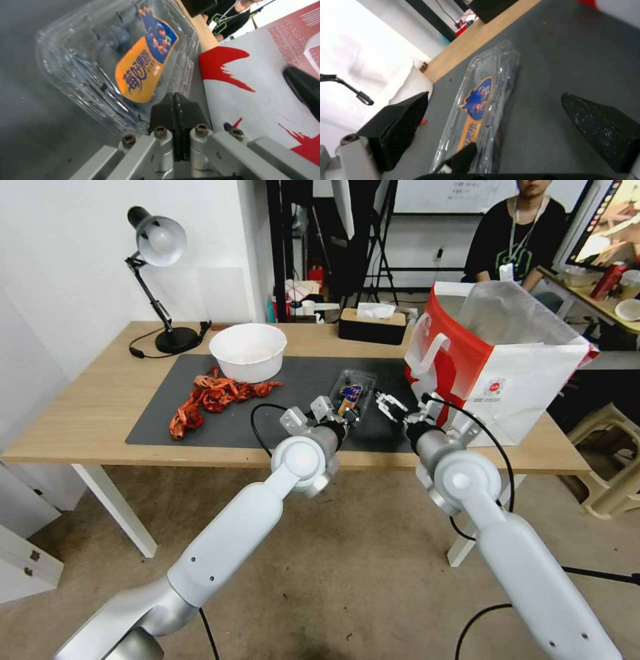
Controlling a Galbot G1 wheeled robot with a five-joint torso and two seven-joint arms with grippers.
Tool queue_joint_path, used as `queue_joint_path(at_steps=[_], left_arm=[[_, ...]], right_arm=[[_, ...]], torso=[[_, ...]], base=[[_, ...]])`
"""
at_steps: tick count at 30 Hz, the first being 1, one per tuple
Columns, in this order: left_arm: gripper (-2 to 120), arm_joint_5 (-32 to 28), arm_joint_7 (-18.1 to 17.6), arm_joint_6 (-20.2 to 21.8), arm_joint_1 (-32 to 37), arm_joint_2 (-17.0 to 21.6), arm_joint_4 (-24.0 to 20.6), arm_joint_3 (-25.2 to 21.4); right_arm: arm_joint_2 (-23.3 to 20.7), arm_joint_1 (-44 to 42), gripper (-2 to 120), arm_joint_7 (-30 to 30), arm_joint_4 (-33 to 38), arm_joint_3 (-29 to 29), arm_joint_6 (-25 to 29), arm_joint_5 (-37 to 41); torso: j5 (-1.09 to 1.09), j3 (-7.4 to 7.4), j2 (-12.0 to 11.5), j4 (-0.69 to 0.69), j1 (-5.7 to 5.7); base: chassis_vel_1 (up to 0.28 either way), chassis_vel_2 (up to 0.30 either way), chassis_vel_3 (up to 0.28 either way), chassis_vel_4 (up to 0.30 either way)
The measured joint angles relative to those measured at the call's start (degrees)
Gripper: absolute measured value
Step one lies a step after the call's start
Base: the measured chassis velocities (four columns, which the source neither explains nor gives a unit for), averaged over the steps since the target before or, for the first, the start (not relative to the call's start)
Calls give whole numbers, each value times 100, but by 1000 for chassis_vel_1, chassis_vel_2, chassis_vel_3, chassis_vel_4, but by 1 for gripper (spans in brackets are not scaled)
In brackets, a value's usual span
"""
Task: Close the takeout container lid, then place the container into the takeout bag.
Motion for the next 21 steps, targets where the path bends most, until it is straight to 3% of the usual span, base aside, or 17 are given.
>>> queue_joint_path(at_steps=[12,21], left_arm=[[0,57,10,-7,-4,-14,39,-12],[0,96,19,-12,15,-6,40,1]], right_arm=[[322,512,97,9,-663,-326,1,-45],[527,599,65,-2,-965,-383,-31,-133]], torso=[[0,0,0,-1,0],[0,-1,0,-1,-1]], base=[[0,0,0,0],[0,0,0,0]])
